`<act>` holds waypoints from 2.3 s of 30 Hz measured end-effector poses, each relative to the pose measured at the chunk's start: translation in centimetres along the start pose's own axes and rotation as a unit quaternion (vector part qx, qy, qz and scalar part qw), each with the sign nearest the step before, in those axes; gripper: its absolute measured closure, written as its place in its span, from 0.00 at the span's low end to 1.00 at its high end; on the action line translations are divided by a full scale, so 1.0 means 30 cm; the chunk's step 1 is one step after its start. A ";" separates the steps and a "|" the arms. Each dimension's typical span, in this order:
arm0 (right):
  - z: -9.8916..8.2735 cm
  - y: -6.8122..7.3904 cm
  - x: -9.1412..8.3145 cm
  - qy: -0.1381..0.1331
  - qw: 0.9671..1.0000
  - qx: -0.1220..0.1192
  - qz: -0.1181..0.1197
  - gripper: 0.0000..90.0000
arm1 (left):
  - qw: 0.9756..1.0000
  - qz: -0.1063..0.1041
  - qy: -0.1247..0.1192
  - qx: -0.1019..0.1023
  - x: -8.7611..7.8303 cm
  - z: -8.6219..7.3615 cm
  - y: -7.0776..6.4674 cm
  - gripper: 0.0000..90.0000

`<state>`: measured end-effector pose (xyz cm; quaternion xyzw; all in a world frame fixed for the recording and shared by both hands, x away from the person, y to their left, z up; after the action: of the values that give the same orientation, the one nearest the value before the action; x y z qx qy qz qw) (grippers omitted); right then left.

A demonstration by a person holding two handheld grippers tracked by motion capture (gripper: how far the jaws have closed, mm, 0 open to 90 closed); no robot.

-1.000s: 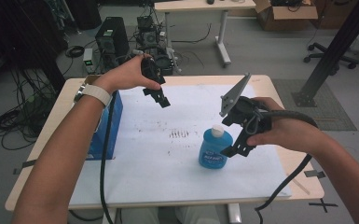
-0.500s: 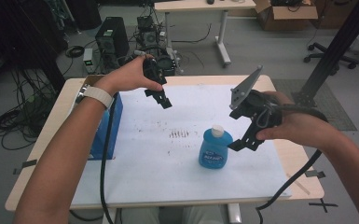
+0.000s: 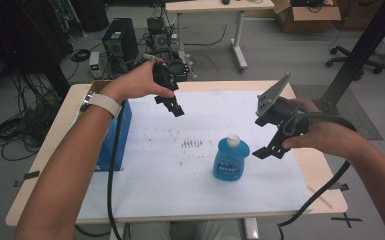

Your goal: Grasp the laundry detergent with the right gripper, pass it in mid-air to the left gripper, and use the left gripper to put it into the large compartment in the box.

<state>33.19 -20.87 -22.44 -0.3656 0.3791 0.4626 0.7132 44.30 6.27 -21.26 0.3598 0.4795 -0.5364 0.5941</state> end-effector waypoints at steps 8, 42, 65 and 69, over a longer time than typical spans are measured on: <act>-0.036 -0.025 0.033 0.001 1.000 0.008 0.002 0.04 | 1.000 -0.002 0.000 0.001 0.010 0.003 0.001 0.07; -0.115 -0.058 0.186 -0.025 0.999 0.008 0.028 0.05 | 1.000 0.001 0.002 -0.001 0.016 -0.013 0.005 0.07; -0.149 -0.040 0.272 -0.039 0.999 0.011 0.035 0.05 | 1.000 0.001 0.005 0.000 0.023 -0.014 0.003 0.07; -0.159 -0.040 0.285 -0.040 0.998 0.013 0.037 0.05 | 1.000 0.001 0.005 -0.001 0.026 -0.016 0.005 0.07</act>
<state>35.79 -22.13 -31.87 -0.3229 0.3696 0.4977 0.7151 44.34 6.53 -22.17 0.3624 0.4829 -0.5332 0.5927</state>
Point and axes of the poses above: each handheld gripper's, and its own axes: x roughly forward along the jaws, z roughly out of its top, y roughly to its left, the point moved 1 cm from there along x, roughly forward along the jaws, and after that the axes turned 10 degrees about -z, right-handed, at the moved point
